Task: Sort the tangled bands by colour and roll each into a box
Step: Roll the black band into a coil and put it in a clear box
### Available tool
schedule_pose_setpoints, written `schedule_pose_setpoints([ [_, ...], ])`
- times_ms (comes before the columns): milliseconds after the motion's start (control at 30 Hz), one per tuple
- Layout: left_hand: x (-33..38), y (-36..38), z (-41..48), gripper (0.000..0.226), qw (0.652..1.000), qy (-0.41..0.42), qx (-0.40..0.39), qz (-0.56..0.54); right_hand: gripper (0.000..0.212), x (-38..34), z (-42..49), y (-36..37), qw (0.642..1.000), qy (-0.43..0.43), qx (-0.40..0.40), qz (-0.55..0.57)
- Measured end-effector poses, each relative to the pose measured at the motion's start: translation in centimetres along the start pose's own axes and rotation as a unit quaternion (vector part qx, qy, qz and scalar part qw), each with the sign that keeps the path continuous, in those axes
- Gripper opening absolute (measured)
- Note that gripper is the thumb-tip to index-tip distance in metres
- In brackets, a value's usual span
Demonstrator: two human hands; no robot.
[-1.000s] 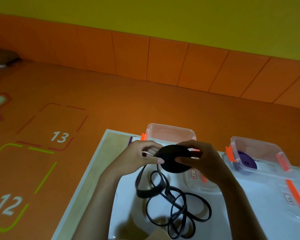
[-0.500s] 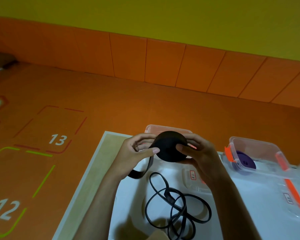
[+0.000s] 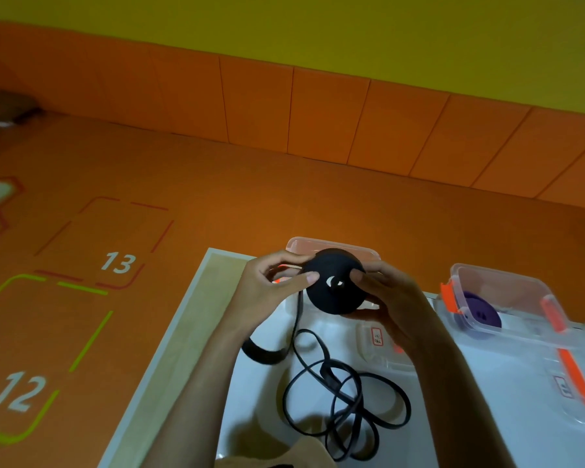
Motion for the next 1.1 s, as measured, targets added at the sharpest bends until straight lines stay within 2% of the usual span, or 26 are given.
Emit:
schedule_pose_setpoints([
  [167,1.2,0.3,0.5,0.029,0.997,0.004,-0.063,0.036,0.051,0.6,0.0,0.0,0.999,0.017,-0.02,0.018],
  [267,1.5,0.6,0.8,0.022,0.996,0.024,-0.05,0.072,0.062,1.3,-0.2,0.2,0.997,0.047,-0.051,0.019],
  [333,1.4,0.9,0.8,0.022,0.996,0.034,-0.03,0.072,0.058,1.5,-0.4,0.2,0.996,0.063,-0.054,0.036],
  [467,0.3,1.5,0.4,0.018,0.999,0.013,-0.03,0.023,0.044,1.4,-0.9,-0.5,0.997,0.066,-0.009,0.046],
  [600,-0.8,1.6,0.3,0.009,0.995,-0.038,-0.083,-0.027,0.015,2.2,-1.3,-0.8,0.992,0.065,0.017,0.109],
  [700,-0.3,1.2,0.5,0.023,0.995,-0.027,-0.093,-0.025,0.017,2.9,-1.6,-0.4,0.983,0.085,0.0,0.165],
  [767,0.2,0.7,0.5,0.027,0.997,-0.003,-0.079,0.006,0.018,2.8,-1.6,-0.3,0.987,0.085,-0.007,0.138],
  [867,0.5,0.3,0.3,0.021,0.999,0.018,-0.043,0.008,0.032,1.0,-1.4,-0.9,0.999,0.017,0.029,0.028],
  [967,1.2,0.4,0.2,0.017,0.999,0.034,-0.01,-0.011,0.047,-1.1,-1.4,-0.4,0.997,-0.068,0.029,-0.013],
  [1100,1.6,0.9,-0.1,0.014,0.999,0.046,0.002,-0.002,0.037,-2.6,-1.6,-0.6,0.987,-0.138,0.036,-0.07],
])
Point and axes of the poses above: each hand's wrist, its own z-axis towards the middle knuckle, its own y-axis out of the palm, x = y × z, the point moved 9 cm from there along z, towards the middle knuckle, and after that the axes turned 2 degrees about -y, right-handed, at the moved point
